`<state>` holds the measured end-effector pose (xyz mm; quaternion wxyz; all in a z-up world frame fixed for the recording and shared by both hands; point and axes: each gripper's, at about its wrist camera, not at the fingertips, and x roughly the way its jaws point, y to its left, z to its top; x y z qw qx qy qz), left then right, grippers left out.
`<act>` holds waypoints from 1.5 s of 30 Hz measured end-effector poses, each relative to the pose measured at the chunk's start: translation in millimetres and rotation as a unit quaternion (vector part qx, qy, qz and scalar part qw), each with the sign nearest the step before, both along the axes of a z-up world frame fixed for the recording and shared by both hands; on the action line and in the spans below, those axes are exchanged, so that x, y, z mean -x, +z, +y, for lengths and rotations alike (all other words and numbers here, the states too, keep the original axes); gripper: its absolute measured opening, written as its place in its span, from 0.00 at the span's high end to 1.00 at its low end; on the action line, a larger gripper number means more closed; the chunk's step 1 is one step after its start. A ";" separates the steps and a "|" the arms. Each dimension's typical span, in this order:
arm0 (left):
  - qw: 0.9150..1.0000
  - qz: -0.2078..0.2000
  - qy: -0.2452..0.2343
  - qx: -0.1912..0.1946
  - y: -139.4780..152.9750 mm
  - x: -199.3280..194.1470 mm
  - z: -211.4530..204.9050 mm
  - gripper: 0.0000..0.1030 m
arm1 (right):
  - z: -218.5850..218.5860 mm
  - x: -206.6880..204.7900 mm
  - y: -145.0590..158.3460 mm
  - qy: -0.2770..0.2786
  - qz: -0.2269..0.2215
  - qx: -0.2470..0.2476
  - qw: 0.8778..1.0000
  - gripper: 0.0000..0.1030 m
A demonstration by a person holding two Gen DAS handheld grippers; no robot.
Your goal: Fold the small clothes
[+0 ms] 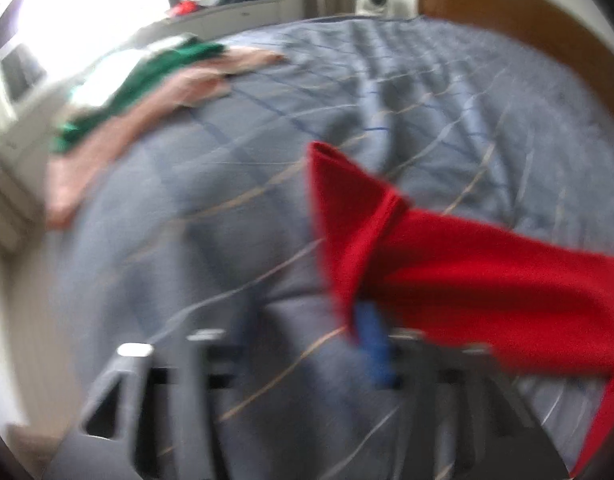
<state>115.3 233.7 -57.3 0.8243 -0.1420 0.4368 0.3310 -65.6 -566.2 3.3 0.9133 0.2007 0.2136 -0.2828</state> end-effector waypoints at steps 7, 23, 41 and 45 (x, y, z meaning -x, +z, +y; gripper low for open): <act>0.958 -0.037 -0.266 0.100 40.1 89.2 -100.7 0.21 | 102.3 13.6 -5.3 0.234 0.076 -0.049 0.968 0.41; 0.885 0.075 -0.414 0.200 -25.3 141.3 -199.2 0.44 | 230.9 -16.7 -115.1 0.442 0.284 -0.176 0.832 0.53; 0.877 0.140 -0.443 0.119 -46.6 149.5 -245.6 0.95 | 246.0 -14.6 -143.3 0.388 0.375 -0.126 0.833 0.97; 0.885 0.120 -0.430 0.134 -31.5 155.8 -236.0 0.61 | 240.4 -9.7 -140.1 0.390 0.363 -0.149 0.833 0.85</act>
